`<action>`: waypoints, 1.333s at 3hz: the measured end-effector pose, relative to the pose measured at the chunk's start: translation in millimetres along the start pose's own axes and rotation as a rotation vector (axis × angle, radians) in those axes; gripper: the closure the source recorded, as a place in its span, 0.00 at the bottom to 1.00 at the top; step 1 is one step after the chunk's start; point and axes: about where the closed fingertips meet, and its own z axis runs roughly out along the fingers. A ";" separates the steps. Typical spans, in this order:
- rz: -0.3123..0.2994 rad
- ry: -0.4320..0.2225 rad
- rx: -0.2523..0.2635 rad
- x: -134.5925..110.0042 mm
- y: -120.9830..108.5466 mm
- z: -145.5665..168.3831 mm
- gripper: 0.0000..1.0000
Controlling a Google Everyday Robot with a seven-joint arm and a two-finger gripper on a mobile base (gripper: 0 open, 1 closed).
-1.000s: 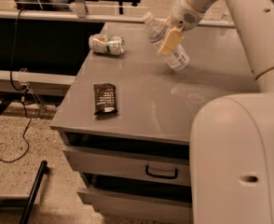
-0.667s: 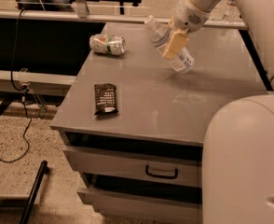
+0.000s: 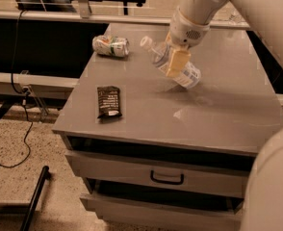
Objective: Knock blue plastic bottle over
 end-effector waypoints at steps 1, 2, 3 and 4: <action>-0.010 0.030 -0.052 3.1 17.9 22.5 0.36; -0.011 0.026 -0.047 1.9 15.7 23.8 0.13; -0.012 0.025 -0.045 1.0 14.5 26.1 0.00; -0.008 0.019 -0.040 2.6 14.8 24.5 0.00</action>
Offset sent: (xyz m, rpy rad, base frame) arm -0.0137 0.0027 -0.0253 -0.0361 0.0450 0.0186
